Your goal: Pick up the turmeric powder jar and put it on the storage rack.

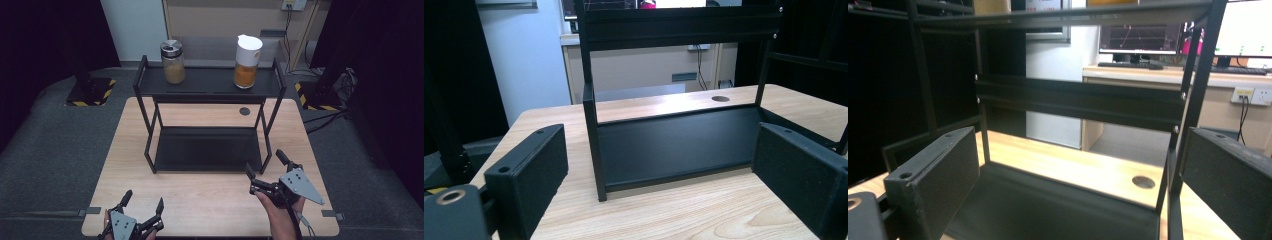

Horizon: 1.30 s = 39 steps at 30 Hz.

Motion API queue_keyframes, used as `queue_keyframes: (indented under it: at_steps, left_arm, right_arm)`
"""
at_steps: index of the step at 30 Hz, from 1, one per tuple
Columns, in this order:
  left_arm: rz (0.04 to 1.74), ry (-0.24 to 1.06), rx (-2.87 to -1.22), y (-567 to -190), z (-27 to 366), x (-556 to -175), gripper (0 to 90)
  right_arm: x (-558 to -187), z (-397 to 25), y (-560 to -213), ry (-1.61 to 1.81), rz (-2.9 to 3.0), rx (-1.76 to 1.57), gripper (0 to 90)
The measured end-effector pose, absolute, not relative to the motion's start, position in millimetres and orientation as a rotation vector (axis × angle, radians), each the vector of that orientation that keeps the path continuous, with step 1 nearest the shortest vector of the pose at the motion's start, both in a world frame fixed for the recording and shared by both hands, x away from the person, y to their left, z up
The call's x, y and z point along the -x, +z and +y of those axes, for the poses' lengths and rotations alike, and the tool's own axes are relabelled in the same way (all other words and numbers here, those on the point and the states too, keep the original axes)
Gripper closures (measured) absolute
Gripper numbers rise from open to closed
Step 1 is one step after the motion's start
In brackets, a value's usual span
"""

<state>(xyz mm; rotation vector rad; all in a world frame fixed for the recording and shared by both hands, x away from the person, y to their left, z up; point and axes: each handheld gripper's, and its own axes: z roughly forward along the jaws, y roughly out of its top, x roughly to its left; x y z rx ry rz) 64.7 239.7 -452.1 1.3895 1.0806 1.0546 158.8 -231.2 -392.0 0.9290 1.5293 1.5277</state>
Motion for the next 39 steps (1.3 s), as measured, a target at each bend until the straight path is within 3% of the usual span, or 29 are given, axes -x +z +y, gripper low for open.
queue_keyframes:
  at_steps: [27,39]
  left_arm:
    - [1.096,1.067,-1.39,-455,237,-77,7.1]
    - [1.113,1.067,-1.38,-456,239,-78,7.1]
  right_arm:
    - [-131,-255,-471,1.536,1.525,-1.025,3.0]
    - [-129,-258,-481,1.531,1.526,-1.03,3.9]
